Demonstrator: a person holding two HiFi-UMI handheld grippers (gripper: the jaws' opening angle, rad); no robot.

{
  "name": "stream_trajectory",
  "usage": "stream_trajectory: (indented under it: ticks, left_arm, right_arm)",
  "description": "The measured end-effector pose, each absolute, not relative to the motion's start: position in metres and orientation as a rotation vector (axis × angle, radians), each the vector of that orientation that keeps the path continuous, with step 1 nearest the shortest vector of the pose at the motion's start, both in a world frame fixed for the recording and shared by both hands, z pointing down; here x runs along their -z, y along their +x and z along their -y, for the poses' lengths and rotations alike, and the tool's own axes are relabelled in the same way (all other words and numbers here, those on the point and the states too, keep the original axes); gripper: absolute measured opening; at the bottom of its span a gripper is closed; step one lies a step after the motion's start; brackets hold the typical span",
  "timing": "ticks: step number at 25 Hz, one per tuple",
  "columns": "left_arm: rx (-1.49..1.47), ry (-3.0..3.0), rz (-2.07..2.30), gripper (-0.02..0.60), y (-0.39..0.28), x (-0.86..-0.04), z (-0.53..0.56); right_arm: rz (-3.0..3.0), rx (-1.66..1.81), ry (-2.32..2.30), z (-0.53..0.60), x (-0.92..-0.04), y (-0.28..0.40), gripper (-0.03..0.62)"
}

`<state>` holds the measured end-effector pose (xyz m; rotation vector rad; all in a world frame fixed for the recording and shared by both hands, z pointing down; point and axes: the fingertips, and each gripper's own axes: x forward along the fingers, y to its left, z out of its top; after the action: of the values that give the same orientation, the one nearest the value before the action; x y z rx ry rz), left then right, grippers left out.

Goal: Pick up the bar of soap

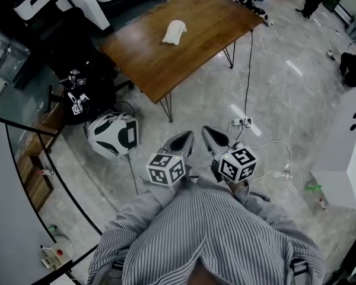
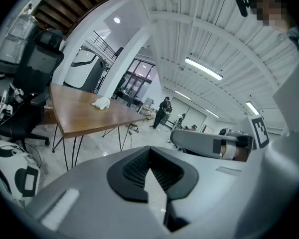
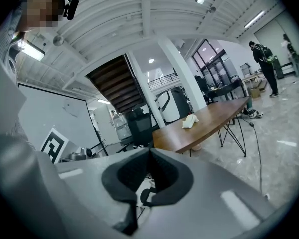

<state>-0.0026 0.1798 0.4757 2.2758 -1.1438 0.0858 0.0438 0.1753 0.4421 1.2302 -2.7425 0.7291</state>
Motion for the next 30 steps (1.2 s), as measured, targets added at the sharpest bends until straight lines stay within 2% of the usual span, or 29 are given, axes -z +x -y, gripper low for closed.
stream_trajectory:
  ticks: [8, 15, 22, 30]
  left_arm:
    - [-0.103, 2.301, 1.138, 0.003, 0.004, -0.484, -0.109]
    - [-0.115, 2.329, 1.138, 0.003, -0.011, -0.478, 0.016]
    - [-0.185, 2.363, 1.133, 0.003, -0.039, -0.461, 0.152]
    - [-0.262, 2.291, 1.122, 0.003, -0.052, -0.480, 0.233]
  right_arm:
    - [2.728, -0.748, 1.242, -0.114, -0.456, 0.052, 0.002]
    - [2.727, -0.730, 1.333, 0.008, -0.451, 0.051, 0.002]
    - [2.754, -0.713, 1.302, 0.143, -0.439, 0.018, 0.002]
    - [2.710, -0.813, 1.316, 0.221, -0.449, 0.019, 0.002]
